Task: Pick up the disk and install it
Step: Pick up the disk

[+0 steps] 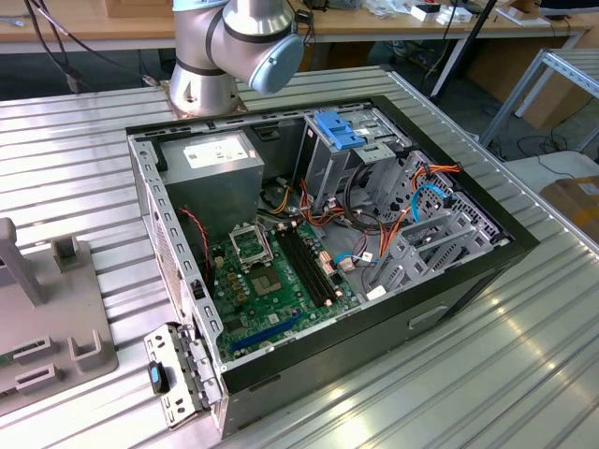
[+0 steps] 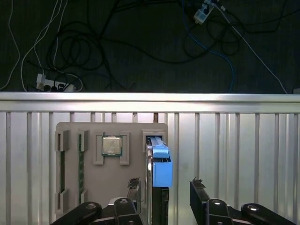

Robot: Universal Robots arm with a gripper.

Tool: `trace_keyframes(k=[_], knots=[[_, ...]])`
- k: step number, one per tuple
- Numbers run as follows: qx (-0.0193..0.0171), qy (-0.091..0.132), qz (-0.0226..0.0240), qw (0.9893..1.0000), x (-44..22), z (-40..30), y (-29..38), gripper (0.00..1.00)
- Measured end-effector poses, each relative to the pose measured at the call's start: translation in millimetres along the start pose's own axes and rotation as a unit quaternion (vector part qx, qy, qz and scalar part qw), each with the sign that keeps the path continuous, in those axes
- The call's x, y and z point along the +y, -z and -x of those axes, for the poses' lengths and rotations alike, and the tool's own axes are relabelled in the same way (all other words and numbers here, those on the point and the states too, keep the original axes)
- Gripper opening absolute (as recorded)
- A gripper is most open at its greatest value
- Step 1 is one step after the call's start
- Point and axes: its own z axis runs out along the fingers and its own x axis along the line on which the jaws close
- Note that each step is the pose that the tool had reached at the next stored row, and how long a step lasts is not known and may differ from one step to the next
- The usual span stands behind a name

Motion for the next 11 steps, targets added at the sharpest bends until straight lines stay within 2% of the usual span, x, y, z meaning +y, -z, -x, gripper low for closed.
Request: trace_keyframes(k=[11], knots=[[0.0,0.0,0.0,1.0,0.0,-0.1,-1.8,0.54]])
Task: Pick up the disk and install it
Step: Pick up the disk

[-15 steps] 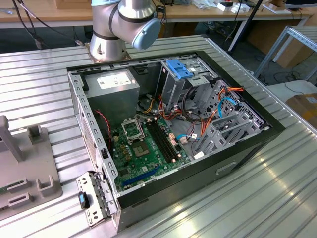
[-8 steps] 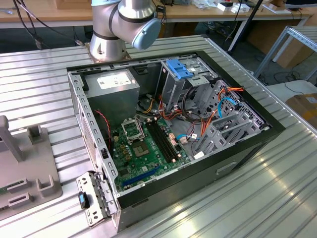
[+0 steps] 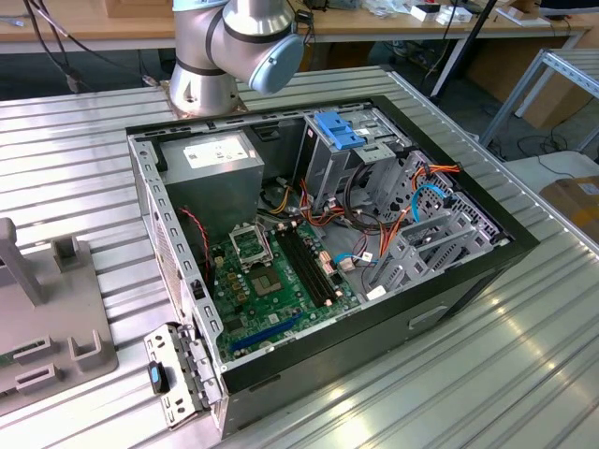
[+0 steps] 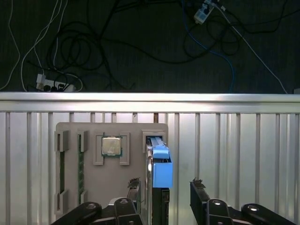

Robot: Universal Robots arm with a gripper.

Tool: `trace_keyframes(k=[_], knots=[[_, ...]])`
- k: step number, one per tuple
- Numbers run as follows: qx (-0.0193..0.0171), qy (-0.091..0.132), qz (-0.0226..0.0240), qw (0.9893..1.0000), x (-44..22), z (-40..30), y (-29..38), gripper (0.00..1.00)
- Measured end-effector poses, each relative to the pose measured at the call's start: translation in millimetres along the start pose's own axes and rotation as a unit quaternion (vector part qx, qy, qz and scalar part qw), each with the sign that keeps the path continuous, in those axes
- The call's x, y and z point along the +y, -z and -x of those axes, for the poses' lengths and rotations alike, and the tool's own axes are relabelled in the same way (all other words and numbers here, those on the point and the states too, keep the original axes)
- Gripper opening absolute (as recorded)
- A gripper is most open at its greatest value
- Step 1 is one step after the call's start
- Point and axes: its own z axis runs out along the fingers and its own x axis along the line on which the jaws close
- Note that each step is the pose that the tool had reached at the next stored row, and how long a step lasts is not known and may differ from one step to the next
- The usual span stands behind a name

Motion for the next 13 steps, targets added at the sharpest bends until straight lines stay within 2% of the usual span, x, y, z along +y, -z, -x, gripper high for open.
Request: trace_keyframes(k=[9,13], knots=[[0.0,0.0,-0.0001,1.0,0.0,-0.3,-7.1,0.54],[-0.0001,0.0,-0.0002,1.0,0.0,-0.3,-8.3,0.54]])
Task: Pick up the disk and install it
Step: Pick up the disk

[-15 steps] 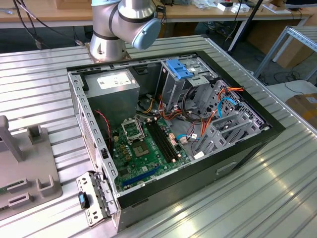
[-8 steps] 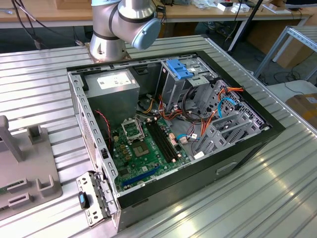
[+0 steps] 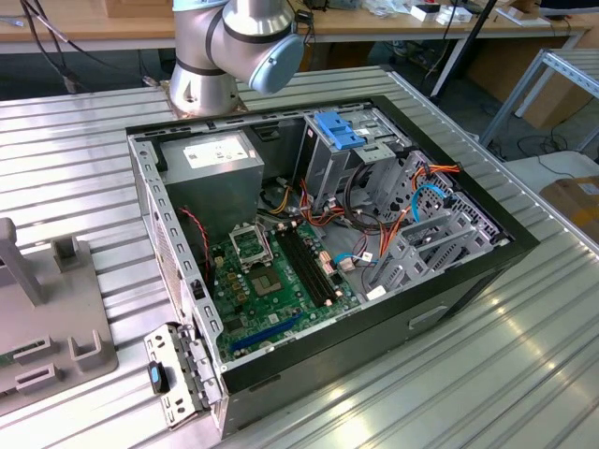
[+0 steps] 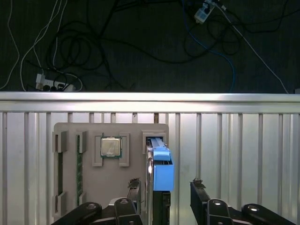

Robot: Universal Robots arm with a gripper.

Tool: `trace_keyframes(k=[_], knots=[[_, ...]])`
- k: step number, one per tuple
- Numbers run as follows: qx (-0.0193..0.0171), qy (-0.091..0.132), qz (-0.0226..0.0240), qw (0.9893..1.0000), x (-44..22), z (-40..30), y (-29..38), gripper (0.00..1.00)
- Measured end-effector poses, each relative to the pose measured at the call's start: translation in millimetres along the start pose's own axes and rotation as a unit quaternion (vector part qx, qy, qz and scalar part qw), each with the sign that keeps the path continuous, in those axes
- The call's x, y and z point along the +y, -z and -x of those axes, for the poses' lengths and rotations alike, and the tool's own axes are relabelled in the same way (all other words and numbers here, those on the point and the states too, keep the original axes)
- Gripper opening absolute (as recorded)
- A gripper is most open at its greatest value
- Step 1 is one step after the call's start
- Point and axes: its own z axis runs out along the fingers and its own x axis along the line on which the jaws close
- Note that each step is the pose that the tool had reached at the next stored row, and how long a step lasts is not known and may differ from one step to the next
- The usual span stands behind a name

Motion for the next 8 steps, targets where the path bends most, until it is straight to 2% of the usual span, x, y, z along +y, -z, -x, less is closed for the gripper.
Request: trace_keyframes(k=[5,8], knots=[[0.0,0.0,0.0001,1.0,0.1,-0.3,-8.6,0.54],[0.0,0.0,0.0001,1.0,0.2,-0.6,-16.3,0.54]])
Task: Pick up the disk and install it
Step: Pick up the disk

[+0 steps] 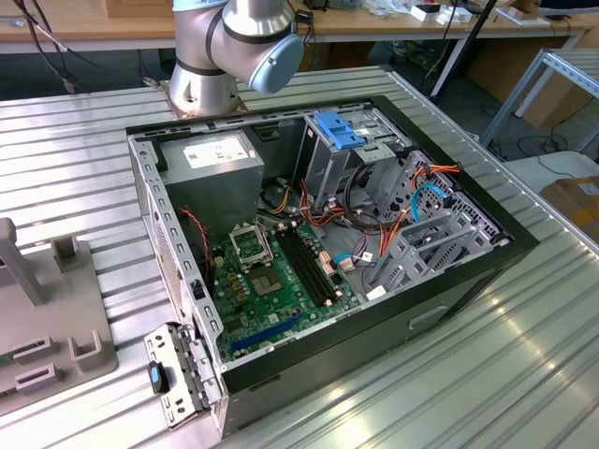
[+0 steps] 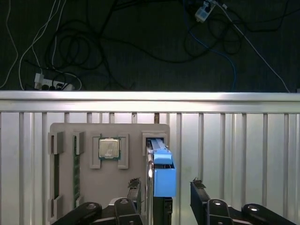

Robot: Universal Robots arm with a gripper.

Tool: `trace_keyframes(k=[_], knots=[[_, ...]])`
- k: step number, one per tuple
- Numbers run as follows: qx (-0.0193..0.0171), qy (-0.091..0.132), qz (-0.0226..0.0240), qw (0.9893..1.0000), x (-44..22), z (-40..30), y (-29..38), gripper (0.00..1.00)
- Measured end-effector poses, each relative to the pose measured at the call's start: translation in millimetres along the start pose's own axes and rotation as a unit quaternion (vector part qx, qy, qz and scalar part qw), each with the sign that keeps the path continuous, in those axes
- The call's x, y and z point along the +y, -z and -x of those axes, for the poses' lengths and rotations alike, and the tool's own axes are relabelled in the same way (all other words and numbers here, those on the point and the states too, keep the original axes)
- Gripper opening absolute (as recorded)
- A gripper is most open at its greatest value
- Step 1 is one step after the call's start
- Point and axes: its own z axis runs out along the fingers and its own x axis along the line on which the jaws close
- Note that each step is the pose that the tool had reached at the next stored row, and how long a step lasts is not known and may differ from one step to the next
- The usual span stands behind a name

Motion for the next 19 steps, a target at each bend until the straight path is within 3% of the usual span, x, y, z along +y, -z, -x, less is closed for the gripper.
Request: trace_keyframes(k=[5,19], knots=[[0.0,0.0,0.0,1.0,0.2,-0.6,-16.4,0.54],[-0.0003,0.0,-0.0001,1.0,0.3,-1.2,-31.9,0.54]])
